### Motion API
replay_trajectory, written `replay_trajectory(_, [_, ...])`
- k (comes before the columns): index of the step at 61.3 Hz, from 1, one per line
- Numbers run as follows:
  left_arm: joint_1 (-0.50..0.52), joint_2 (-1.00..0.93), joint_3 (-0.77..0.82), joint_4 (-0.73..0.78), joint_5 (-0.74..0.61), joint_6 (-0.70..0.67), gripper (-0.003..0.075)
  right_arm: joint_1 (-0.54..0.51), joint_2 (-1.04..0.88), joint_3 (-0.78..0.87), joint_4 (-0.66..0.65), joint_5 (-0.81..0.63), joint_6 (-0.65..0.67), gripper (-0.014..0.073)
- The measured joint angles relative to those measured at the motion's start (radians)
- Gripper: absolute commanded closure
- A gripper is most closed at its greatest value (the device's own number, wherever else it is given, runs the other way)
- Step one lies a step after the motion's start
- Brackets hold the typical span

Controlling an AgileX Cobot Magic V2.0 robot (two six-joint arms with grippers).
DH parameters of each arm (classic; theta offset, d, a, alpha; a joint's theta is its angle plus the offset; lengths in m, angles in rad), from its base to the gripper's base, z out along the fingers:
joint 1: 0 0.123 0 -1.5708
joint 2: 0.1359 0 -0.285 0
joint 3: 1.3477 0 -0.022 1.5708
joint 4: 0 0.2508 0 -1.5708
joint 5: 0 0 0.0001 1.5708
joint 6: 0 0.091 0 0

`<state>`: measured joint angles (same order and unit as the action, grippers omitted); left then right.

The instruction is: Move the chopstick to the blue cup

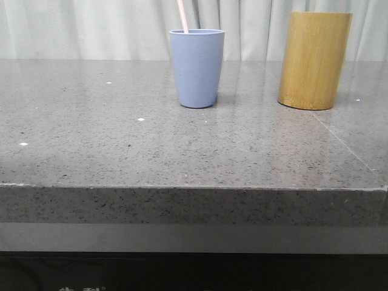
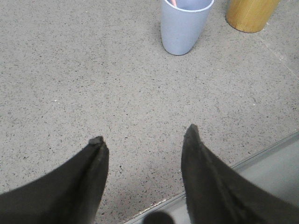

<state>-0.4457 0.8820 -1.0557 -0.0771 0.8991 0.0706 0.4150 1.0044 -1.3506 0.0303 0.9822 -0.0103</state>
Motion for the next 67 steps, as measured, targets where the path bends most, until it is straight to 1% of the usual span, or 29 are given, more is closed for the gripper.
replay_trajectory(6, [0.000, 0.000, 0.000, 0.006, -0.002, 0.000, 0.0355, 0.000, -0.127, 0.130, 0.000, -0.034, 0.010, 0.0272])
replay_trajectory(20, [0.000, 0.000, 0.000, 0.006, -0.002, 0.000, 0.0355, 0.000, -0.371, 0.337, 0.004, -0.059, 0.010, 0.0272])
replay_trajectory(30, [0.000, 0.000, 0.000, 0.006, -0.005, 0.000, 0.0355, 0.000, -0.438, 0.440, 0.004, -0.059, 0.010, 0.0274])
replay_trajectory(38, [0.000, 0.000, 0.000, 0.008, -0.021, 0.000, 0.0358, 0.000, -0.449, 0.470, 0.004, -0.066, 0.010, 0.0275])
replay_trajectory(45, [0.000, 0.000, 0.000, 0.008, -0.027, 0.000, 0.0408, 0.000, -0.449, 0.481, 0.004, -0.094, 0.010, 0.0275])
replay_trajectory(49, [0.000, 0.000, 0.000, 0.008, -0.027, 0.000, 0.0459, 0.000, -0.449, 0.481, 0.004, -0.110, 0.010, 0.0277])
replay_trajectory(52, [0.000, 0.000, 0.000, 0.008, -0.028, 0.000, 0.0516, 0.000, -0.449, 0.481, 0.004, -0.123, 0.010, 0.0300])
replay_trajectory(56, [0.000, 0.000, 0.000, 0.008, -0.028, 0.000, 0.0584, 0.000, -0.449, 0.481, 0.004, -0.131, 0.010, 0.0368])
replay_trajectory(65, [0.000, 0.000, 0.000, 0.008, -0.028, 0.000, 0.0736, 0.000, -0.449, 0.481, -0.007, -0.132, 0.010, 0.0619])
replay_trajectory(66, [0.000, 0.000, 0.000, 0.010, -0.028, 0.000, 0.0738, 0.000, -0.449, 0.481, -0.007, -0.130, 0.010, 0.0655])
replay_trajectory(67, [0.000, 0.000, 0.000, 0.010, -0.028, 0.000, 0.0739, 0.000, -0.449, 0.481, -0.010, -0.130, 0.010, 0.0668])
